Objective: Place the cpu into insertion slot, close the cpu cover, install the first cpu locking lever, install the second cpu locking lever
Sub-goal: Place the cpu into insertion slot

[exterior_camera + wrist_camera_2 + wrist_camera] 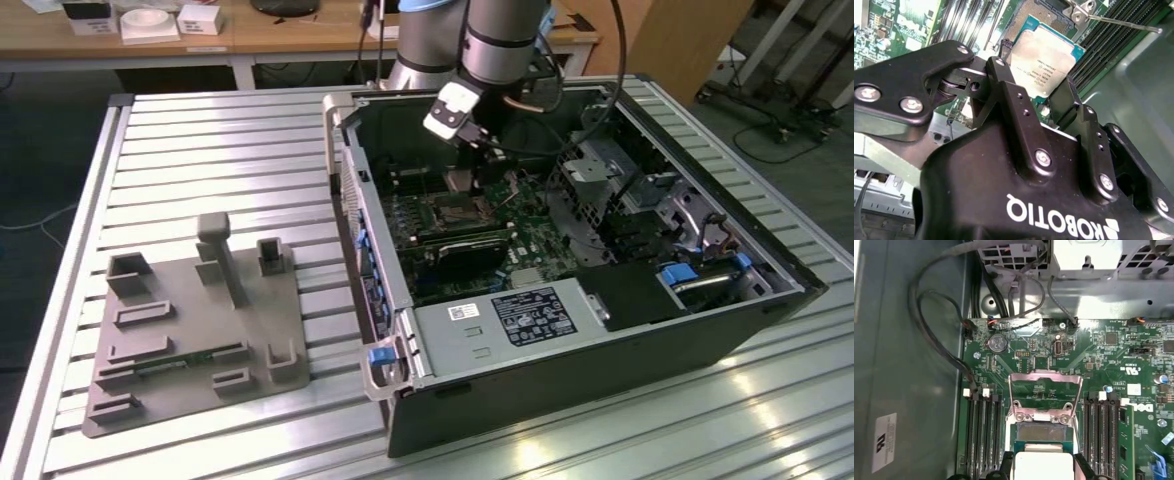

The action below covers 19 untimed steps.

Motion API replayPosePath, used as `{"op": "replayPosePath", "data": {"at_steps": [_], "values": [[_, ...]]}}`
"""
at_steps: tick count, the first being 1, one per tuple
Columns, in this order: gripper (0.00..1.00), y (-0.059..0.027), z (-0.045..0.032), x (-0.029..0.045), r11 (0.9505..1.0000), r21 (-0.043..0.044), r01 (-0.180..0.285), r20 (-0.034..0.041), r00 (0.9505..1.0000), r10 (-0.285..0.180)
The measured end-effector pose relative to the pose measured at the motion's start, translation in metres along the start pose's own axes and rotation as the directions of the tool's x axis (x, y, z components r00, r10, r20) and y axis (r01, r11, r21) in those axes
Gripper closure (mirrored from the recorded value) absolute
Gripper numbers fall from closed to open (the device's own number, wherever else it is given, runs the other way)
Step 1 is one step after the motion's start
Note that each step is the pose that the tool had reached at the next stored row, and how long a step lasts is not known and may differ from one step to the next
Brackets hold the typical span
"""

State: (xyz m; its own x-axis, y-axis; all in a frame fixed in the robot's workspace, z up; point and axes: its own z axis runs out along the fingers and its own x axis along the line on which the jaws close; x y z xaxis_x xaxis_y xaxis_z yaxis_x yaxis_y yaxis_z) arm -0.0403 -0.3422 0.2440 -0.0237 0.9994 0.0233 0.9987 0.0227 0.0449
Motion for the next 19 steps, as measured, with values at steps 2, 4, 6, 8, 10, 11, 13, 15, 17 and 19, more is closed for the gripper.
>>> {"op": "replayPosePath", "data": {"at_steps": [2,4,6,8,10,11,13,15,17,19], "values": [[0.46,-0.0002,0.0036,0.0001,1.0,0.0013,0.0,0.0,1.0,0.0],[0.46,-0.0003,0.0072,0.0003,1.0,0.0025,0.0,-0.0001,1.0,0.0],[0.46,-0.0005,0.0108,0.0003,1.0,0.0042,0.0,0.0,1.0,0.0],[0.46,-0.0005,0.0146,0.0003,1.0,0.006,0.0,-0.0002,1.0,0.0],[0.46,-0.0007,0.0182,0.0003,1.0,0.008,-0.001,-0.0002,1.0,0.001],[0.46,-0.0007,0.0199,0.0003,1.0,0.0087,-0.002,-0.0001,1.0,0.002],[0.46,-0.0007,0.0235,0.0005,0.9999,0.0095,-0.008,0.0002,1.0,0.008],[0.46,-0.0007,0.027,0.0006,0.9998,0.0097,-0.018,0.0005,0.9998,0.018],[0.46,-0.0006,0.03,0.0006,0.9997,0.0099,-0.024,0.0008,0.9997,0.024],[0.46,-0.0005,0.0325,0.0005,0.9996,0.0105,-0.024,0.0009,0.9997,0.024]]}}
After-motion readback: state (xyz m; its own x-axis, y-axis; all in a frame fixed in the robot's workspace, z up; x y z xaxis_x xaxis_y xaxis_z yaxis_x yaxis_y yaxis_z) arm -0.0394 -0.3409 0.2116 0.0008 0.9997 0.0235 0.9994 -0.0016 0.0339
